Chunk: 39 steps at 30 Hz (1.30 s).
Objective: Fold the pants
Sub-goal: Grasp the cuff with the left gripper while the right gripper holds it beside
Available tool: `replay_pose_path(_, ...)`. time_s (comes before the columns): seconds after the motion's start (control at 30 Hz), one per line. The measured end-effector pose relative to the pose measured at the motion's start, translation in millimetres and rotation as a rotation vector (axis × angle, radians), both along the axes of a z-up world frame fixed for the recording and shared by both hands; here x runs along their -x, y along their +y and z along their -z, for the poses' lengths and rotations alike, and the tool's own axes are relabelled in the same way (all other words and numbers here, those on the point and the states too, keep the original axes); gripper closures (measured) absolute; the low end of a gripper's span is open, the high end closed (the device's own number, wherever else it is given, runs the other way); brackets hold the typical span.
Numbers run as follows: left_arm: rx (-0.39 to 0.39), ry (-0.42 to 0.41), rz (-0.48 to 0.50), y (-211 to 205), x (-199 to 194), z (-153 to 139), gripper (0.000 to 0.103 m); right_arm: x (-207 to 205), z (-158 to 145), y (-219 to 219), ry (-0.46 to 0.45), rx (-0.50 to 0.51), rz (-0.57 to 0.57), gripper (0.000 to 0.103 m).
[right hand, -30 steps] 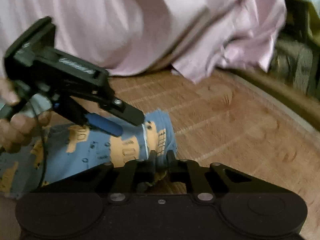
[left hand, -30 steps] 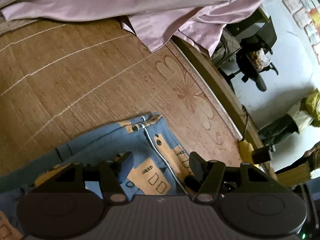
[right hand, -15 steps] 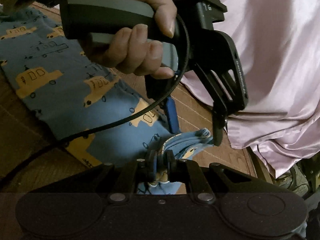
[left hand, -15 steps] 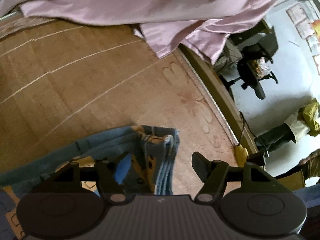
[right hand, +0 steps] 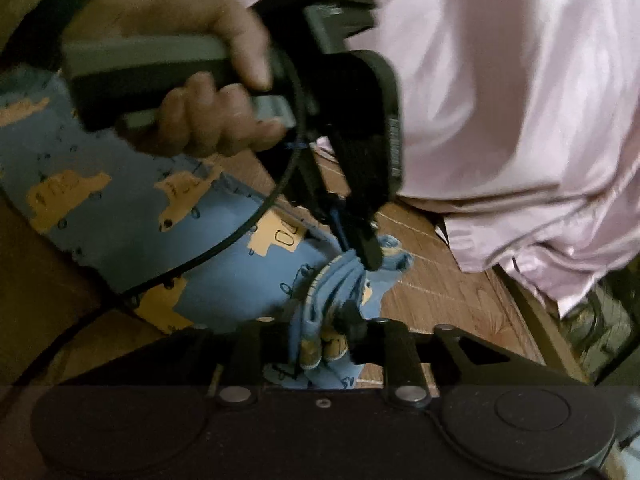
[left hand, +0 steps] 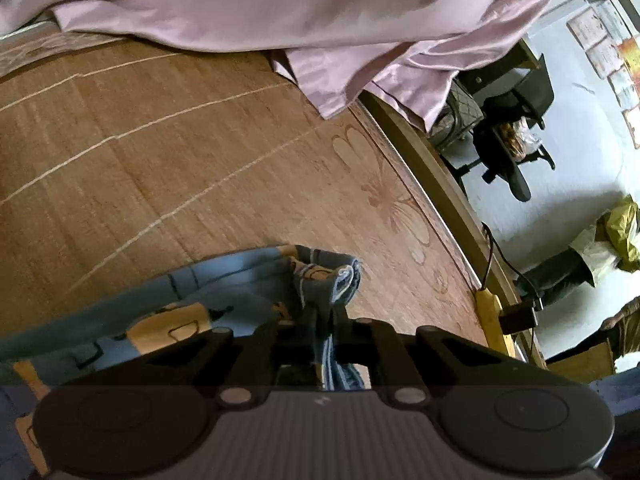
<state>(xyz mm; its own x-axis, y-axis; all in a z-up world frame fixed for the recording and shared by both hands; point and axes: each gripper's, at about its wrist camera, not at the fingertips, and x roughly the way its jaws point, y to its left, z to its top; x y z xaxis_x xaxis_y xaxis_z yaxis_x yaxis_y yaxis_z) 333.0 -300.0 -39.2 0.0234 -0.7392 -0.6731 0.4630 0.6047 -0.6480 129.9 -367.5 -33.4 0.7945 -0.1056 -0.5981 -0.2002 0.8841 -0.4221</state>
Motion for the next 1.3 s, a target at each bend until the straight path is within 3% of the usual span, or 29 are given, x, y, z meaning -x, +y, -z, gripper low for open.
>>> replay_pose_path(0.1, -0.007, -0.006, -0.009, 5, 0, 3, 0.096, 0, -2, -5, 0.004, -0.043, 0.045, 0.057)
replay_pose_path(0.17, -0.006, 0.008, -0.017, 7, 0, 6, 0.097, -4, 1, -9, 0.029, -0.067, 0.055, 0.055)
replay_pose_path(0.23, 0.0, 0.035, -0.03, 10, -2, 9, 0.097, -9, 3, -12, 0.047, -0.096, 0.067, 0.057)
replay_pose_path(0.27, 0.005, 0.046, -0.036, 11, -3, 10, 0.097, -11, 3, -13, 0.053, -0.11, 0.067, 0.062)
replay_pose_path(0.3, 0.011, 0.054, -0.039, 12, -3, 10, 0.097, -14, 4, -15, 0.062, -0.126, 0.07, 0.075)
replay_pose_path(0.4, 0.018, 0.052, -0.047, 15, -3, 6, 0.098, -15, 1, -16, 0.058, -0.144, 0.073, 0.088)
replay_pose_path(0.53, 0.003, 0.043, -0.078, 24, 1, -6, 0.098, -9, -13, -11, 0.022, -0.153, 0.073, 0.089)
replay_pose_path(0.67, 0.049, 0.026, -0.098, 49, 11, -30, 0.098, 0, -37, 5, -0.022, -0.208, 0.071, 0.089)
replay_pose_path(0.9, 0.05, -0.017, -0.171, 111, 29, -62, 0.098, 10, -54, 51, -0.025, -0.225, -0.057, 0.089)
replay_pose_path(1.1, 0.015, 0.016, -0.271, 165, 37, -46, 0.098, 7, -43, 84, 0.049, -0.25, -0.155, 0.089)
replay_pose_path(1.3, -0.014, 0.062, -0.322, 190, 39, -16, 0.098, 3, -25, 102, 0.123, -0.262, -0.2, 0.089)
